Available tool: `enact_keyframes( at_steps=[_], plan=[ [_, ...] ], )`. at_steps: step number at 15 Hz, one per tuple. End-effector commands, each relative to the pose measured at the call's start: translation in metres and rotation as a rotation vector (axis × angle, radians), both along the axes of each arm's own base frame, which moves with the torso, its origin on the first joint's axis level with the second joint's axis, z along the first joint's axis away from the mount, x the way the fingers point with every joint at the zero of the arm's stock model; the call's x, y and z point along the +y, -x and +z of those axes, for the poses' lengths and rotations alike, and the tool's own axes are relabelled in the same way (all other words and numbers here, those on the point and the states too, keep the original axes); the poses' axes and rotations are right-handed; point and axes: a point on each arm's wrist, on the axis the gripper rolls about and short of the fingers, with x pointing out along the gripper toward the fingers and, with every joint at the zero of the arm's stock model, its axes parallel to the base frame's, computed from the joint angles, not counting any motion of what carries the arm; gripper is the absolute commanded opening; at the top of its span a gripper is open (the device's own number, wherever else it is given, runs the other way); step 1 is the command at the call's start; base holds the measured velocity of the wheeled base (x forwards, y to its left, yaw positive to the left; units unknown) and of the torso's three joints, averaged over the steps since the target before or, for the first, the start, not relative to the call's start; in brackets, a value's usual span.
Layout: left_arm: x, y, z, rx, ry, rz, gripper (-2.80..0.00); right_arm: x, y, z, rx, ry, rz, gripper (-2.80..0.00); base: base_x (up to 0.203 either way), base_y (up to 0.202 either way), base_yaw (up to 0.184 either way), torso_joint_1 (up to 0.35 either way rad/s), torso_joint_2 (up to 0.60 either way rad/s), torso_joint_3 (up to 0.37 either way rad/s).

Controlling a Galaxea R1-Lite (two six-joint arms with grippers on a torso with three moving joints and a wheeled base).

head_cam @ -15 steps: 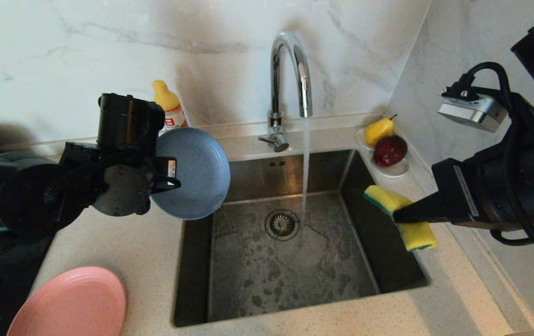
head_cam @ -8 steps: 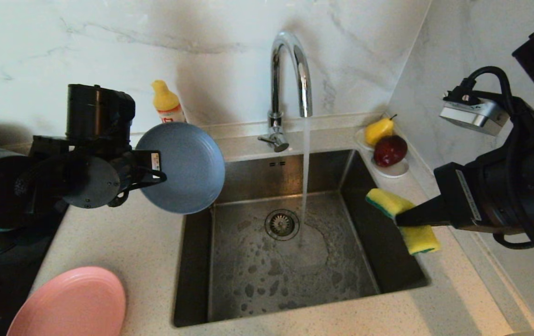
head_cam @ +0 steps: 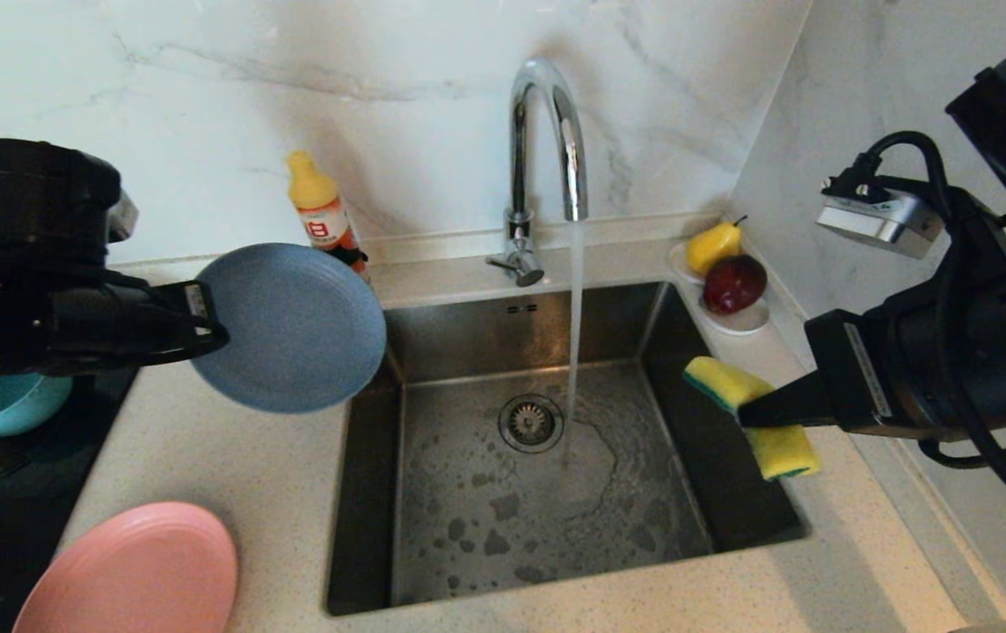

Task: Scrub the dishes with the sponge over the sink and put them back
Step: Place the plate on the table

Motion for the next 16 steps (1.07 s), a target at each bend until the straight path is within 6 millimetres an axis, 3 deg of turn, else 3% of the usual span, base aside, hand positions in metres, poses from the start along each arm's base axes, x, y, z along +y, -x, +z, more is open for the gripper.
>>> enact_keyframes(
  at_steps=[1, 4, 8, 12, 16],
  plan=[
    [0.041, 0.006, 0.006, -0.001, 0.083, 0.062, -2.80, 0.003, -0.003, -0.003, 0.014, 0.008, -0.001, -2.80, 0.000, 0.000, 0.000, 0.000, 0.00, 0.000],
    [0.078, 0.011, -0.006, 0.031, 0.175, 0.122, -2.80, 0.004, -0.005, -0.004, 0.018, 0.012, 0.000, -2.80, 0.000, 0.000, 0.000, 0.000, 0.00, 0.000],
    [0.114, 0.008, -0.033, 0.096, 0.260, 0.195, -2.80, 0.005, -0.004, -0.003, 0.012, 0.008, 0.010, -2.80, 0.000, 0.000, 0.000, 0.000, 0.00, 0.000],
    [0.139, 0.007, -0.060, 0.127, 0.312, 0.243, -2.80, 0.006, -0.004, -0.003, 0.016, 0.008, 0.013, -2.80, 0.000, 0.000, 0.000, 0.000, 0.00, 0.000],
    [0.149, 0.001, -0.082, 0.148, 0.346, 0.256, -2.80, 0.006, -0.003, -0.003, 0.015, 0.007, 0.015, -2.80, 0.000, 0.000, 0.000, 0.000, 0.00, 0.000]
  ],
)
